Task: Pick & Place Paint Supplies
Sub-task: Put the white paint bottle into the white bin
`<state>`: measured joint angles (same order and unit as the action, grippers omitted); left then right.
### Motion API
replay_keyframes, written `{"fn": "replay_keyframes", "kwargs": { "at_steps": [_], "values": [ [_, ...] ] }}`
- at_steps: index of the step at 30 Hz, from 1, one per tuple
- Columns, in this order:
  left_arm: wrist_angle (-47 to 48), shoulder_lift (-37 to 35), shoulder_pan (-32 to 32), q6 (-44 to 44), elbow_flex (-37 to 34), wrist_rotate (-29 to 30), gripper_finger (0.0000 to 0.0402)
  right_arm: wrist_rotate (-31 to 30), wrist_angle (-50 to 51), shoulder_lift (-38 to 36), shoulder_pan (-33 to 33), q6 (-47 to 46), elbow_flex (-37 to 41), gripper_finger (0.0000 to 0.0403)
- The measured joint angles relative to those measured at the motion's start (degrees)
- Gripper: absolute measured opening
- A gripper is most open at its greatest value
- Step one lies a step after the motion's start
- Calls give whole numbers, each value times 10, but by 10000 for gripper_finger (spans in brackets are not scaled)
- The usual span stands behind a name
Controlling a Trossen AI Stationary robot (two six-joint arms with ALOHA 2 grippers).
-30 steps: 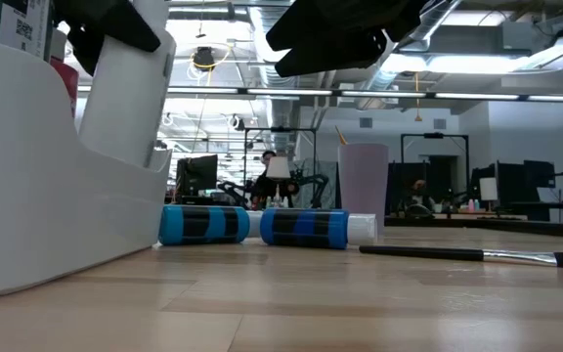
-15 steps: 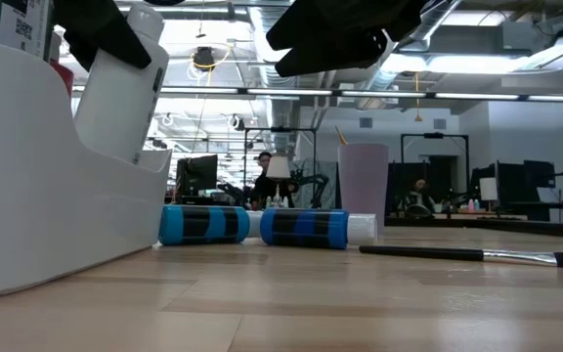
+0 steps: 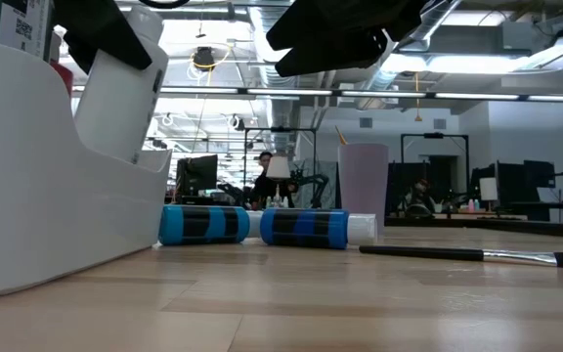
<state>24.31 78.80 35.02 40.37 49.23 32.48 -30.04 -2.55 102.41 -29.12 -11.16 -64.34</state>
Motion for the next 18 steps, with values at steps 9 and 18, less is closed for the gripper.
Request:
{"fn": "replay_keyframes", "kwargs": {
  "at_steps": [9, 18],
  "values": [
    [15, 0, -14, 7, 0, -35, 209, 0, 0, 0, 0, 0, 0, 276],
    [19, 0, -14, 7, 0, -58, 211, 0, 0, 0, 0, 2, 0, 276]
  ]
}}
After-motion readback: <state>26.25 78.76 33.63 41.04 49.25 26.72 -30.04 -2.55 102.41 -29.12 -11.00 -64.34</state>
